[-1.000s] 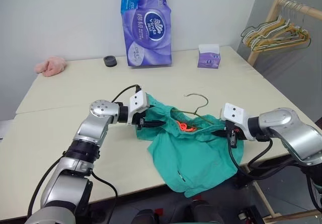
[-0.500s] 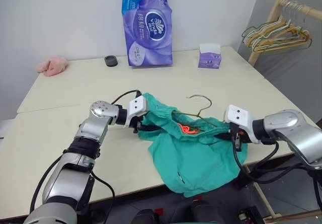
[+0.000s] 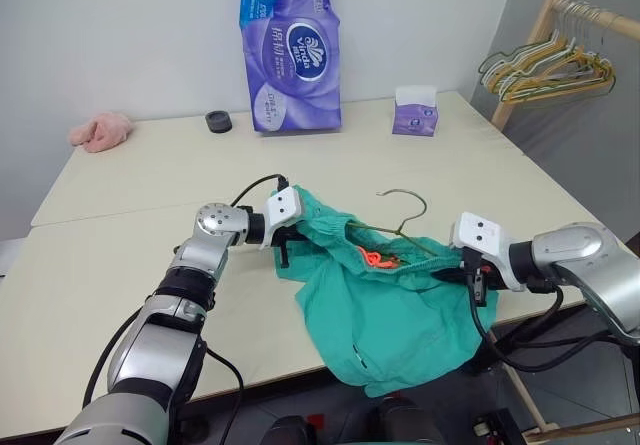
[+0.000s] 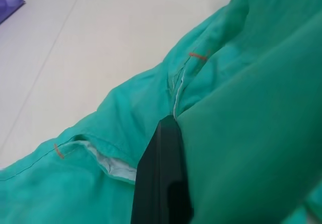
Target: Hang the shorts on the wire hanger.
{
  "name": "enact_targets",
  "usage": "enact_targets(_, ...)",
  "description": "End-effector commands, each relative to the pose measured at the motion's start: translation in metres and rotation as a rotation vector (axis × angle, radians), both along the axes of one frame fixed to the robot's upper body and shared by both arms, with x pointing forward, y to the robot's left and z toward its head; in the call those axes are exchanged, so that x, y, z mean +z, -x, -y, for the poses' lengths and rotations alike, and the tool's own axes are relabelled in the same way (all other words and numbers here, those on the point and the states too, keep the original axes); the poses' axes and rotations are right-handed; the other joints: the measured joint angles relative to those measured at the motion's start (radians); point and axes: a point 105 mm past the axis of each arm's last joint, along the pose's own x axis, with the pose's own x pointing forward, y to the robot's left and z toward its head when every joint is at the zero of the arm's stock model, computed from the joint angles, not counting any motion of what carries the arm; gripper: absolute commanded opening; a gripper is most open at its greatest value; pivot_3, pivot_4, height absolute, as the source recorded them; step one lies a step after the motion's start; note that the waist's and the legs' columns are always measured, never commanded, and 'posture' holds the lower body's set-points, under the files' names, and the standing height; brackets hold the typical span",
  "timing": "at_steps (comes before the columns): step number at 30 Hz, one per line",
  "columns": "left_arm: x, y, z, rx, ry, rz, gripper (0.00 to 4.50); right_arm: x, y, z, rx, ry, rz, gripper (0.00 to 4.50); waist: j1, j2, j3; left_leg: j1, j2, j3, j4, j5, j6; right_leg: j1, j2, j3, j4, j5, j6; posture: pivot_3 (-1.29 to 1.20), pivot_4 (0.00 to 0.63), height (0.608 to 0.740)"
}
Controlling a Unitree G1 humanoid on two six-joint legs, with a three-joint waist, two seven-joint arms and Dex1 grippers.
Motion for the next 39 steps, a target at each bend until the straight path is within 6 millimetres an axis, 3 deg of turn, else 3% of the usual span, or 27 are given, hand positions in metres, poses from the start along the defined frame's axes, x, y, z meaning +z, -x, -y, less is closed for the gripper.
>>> enact_targets(1, 0.019, -0.014, -0.007, 0.061, 0.007, 0.100, 0.01, 0.012, 0.005, 0.005, 0.008, 0.006, 0.027, 0.00, 0.000, 0.000, 0.000, 0.000, 0.000, 0.000, 0.000, 0.000, 0.000, 0.000, 0.000, 0.000, 0.000, 0.000, 0.000, -0.19, 0.022, 0.740)
enact_targets(19, 0.010, -0.017, -0.010, 0.086, -0.017, 0.123, 0.01, 0.004, 0.019, 0.020, -0.022, 0.038, -0.018, 0.00, 0.000, 0.000, 0.000, 0.000, 0.000, 0.000, 0.000, 0.000, 0.000, 0.000, 0.000, 0.000, 0.000, 0.000, 0.000, -0.19, 0.020, 0.740)
enact_targets(25, 0.005, 0.003, 0.009, -0.025, 0.048, 0.059, 0.01, 0.007, 0.011, 0.013, -0.024, 0.007, 0.019, 0.00, -0.001, 0.000, -0.002, 0.000, 0.000, 0.000, 0.000, 0.000, 0.000, 0.000, 0.000, 0.000, 0.000, 0.000, 0.001, -0.19, 0.013, 0.740)
enact_targets(28, 0.002, 0.011, 0.008, -0.038, 0.058, 0.031, 0.01, 0.012, 0.008, 0.010, -0.029, -0.015, 0.022, 0.00, -0.004, 0.000, -0.002, 0.000, 0.000, 0.000, 0.000, 0.000, 0.000, 0.000, 0.000, 0.000, 0.000, 0.000, 0.000, -0.19, 0.013, 0.740)
enact_targets(31, 0.000, 0.012, 0.000, -0.019, 0.037, 0.037, 0.64, 0.015, 0.008, 0.011, -0.044, -0.031, 0.014, 0.00, -0.003, 0.000, -0.002, 0.000, 0.000, 0.000, 0.000, 0.000, 0.000, 0.000, 0.000, 0.000, 0.000, 0.000, 0.000, -0.19, 0.016, 0.740)
enact_targets(34, 0.002, 0.002, -0.007, 0.056, 0.010, 0.126, 1.57, 0.018, 0.009, 0.011, -0.066, -0.060, 0.004, 0.00, -0.003, 0.000, -0.002, 0.000, 0.000, 0.000, 0.000, 0.000, 0.000, 0.000, 0.000, 0.000, 0.000, 0.000, 0.000, -0.19, 0.021, 0.740)
enact_targets(38, 0.033, -0.020, -0.022, 0.199, 0.045, 0.307, 2.78, 0.022, 0.011, 0.013, -0.124, -0.109, -0.010, 0.00, 0.000, -0.001, -0.002, 0.000, 0.000, 0.000, 0.000, 0.000, 0.000, 0.000, -0.001, 0.000, 0.000, 0.000, 0.001, -0.20, 0.026, 0.740)
enact_targets(39, 0.043, -0.021, -0.024, 0.212, 0.080, 0.331, 2.78, 0.023, 0.012, 0.015, -0.147, -0.124, -0.018, 0.00, 0.000, -0.001, -0.002, 0.000, 0.000, 0.000, 0.000, 0.000, 0.000, 0.000, -0.001, 0.000, 0.000, 0.001, 0.001, -0.20, 0.031, 0.740)
